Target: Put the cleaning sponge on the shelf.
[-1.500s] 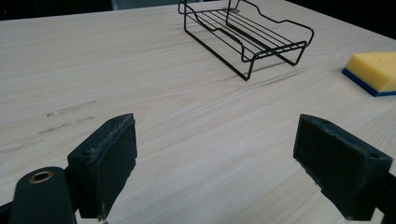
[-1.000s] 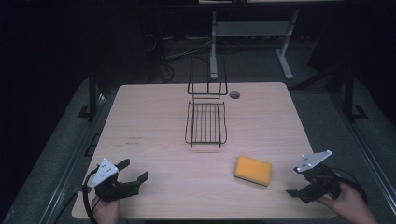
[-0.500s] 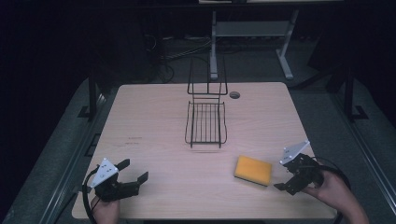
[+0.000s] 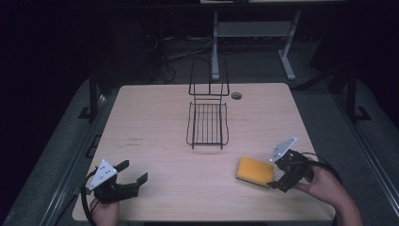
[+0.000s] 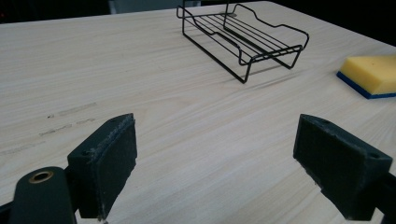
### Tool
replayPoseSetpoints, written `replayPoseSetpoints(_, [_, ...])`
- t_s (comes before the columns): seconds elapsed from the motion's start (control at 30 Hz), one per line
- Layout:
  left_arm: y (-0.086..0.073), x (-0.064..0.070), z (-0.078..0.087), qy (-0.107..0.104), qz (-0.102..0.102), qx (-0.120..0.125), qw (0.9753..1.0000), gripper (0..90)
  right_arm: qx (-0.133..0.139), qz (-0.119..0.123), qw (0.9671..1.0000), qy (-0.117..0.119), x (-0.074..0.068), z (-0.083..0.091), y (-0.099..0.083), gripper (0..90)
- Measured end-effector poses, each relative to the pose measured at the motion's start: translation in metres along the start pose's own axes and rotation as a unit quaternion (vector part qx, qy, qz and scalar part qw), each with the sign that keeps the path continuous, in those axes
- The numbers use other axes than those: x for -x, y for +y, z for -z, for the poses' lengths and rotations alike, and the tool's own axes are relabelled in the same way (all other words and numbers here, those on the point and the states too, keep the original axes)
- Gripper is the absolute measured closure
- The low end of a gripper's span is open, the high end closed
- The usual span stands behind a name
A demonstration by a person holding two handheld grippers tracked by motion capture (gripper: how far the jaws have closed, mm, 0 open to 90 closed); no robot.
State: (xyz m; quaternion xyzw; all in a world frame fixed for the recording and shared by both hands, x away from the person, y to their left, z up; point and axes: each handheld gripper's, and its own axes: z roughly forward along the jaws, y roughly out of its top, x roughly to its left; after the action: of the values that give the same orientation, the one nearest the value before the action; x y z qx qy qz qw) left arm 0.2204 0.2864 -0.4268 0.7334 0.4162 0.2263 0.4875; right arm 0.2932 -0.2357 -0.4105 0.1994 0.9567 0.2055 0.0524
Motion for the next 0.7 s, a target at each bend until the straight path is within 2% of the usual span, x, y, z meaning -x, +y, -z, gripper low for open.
replayPoseSetpoints(0.4, [0.000,0.000,0.000,-0.001,-0.001,0.000,1.0000,12.8,-0.003,0.011,0.9998,0.016,0.001,-0.015,0.020,13.5])
replayPoseSetpoints(0.7, [0.000,-0.001,0.001,0.000,0.004,0.004,1.0000,12.8,-0.014,0.027,0.9995,0.013,0.003,-0.021,0.035,13.5])
